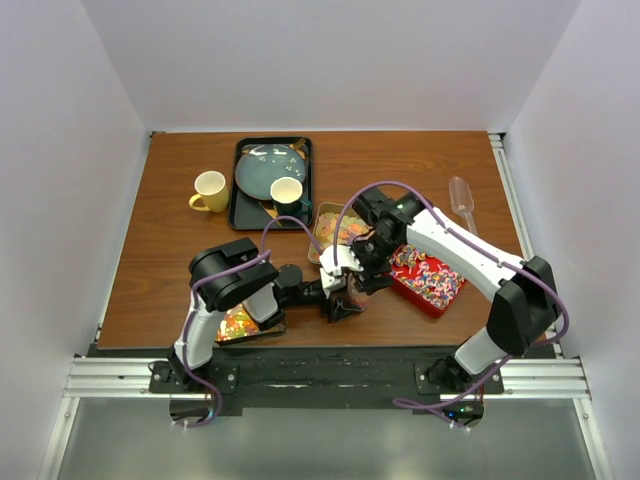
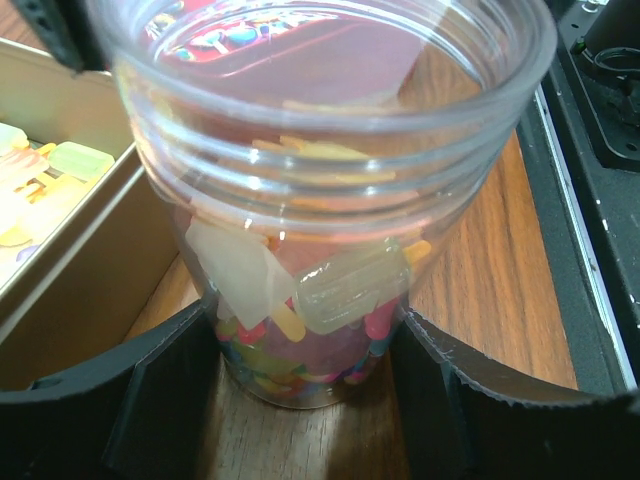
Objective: Pack the candies
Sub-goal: Screw the box lid onto the packing bottle.
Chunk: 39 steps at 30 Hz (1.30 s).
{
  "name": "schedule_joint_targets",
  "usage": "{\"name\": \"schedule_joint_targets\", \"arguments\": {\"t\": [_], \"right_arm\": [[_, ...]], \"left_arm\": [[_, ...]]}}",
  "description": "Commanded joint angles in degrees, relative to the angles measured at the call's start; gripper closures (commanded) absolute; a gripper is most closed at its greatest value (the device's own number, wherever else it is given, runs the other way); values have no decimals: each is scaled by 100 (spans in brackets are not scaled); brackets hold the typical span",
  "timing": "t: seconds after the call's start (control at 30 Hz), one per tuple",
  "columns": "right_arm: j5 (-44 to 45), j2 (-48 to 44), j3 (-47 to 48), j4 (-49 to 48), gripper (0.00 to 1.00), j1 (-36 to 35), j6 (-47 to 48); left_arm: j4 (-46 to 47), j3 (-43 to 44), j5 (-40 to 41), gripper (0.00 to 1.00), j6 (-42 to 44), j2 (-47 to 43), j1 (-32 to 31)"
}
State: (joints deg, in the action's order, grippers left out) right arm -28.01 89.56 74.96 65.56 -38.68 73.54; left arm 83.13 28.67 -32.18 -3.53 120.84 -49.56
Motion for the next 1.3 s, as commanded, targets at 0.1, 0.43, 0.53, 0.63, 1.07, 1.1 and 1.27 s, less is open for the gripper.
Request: {"name": "schedule_joint_targets", "arguments": {"t": [0.1, 0.43, 0.53, 0.63, 1.07, 1.1, 1.27], "right_arm": [[523, -176, -517, -736, 43, -35, -2096], [1131, -114, -640, -1045, 46, -26, -4056], [1201, -140, -483, -984, 44, -26, -4539], [1289, -228, -159, -835, 38, -26, -4997], [668, -914, 221, -992, 1, 299, -4043], [500, -923, 195, -966, 1, 308, -3423], [-300, -695, 177, -554, 1, 291, -1179]], "left_arm": [[1522, -221, -104, 100, 54, 502, 175], [1522, -203, -86, 100, 54, 520, 175], [1522, -212, -95, 100, 63, 529, 175], [1522, -221, -104, 100, 54, 529, 175], [1513, -212, -148, 100, 28, 546, 184], [1513, -212, -156, 100, 28, 546, 175], [1504, -212, -165, 100, 45, 546, 175]]}}
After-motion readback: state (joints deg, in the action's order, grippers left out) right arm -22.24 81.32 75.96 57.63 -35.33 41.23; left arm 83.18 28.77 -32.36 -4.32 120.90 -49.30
